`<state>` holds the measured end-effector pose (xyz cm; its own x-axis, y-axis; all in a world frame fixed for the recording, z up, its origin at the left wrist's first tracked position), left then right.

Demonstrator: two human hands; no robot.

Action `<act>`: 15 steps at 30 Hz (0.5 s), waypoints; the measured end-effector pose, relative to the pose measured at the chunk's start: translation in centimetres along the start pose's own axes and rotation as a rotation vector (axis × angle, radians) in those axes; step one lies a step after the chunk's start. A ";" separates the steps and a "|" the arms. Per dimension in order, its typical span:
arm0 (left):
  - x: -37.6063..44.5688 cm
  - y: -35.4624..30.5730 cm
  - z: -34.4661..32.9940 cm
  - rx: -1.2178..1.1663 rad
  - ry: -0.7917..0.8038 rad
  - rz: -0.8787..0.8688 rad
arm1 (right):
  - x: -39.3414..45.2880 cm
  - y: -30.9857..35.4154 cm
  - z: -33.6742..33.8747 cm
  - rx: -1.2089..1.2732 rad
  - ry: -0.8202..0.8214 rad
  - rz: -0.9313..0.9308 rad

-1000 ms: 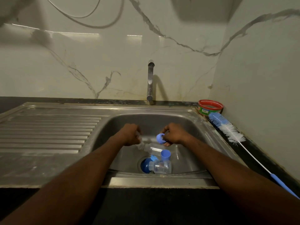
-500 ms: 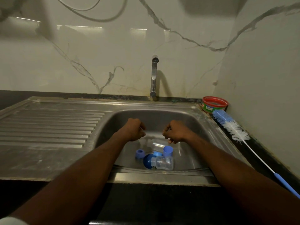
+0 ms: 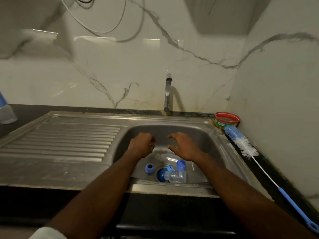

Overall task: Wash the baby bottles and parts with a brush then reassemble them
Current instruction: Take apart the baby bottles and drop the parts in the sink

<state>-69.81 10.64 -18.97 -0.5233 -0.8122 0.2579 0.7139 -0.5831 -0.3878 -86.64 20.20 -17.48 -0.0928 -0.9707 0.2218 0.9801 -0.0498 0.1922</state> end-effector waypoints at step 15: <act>-5.2 10.0 16.1 0.184 -0.348 -0.123 | 5.1 18.2 2.5 -0.121 -0.143 0.233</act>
<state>-52.46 8.73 -9.97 -0.4443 -0.6755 0.5884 0.7436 -0.6444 -0.1783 -69.73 14.98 -10.43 0.1218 -0.9168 0.3804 0.9909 0.1347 0.0073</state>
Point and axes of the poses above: each hand's wrist, its own x-axis towards the middle knuckle, its own z-axis out of the back of the hand, y = z × x, the point moved 4 cm from there along x, towards the middle knuckle, and after that the axes turned 9 degrees about -x, right-handed, at the moved point
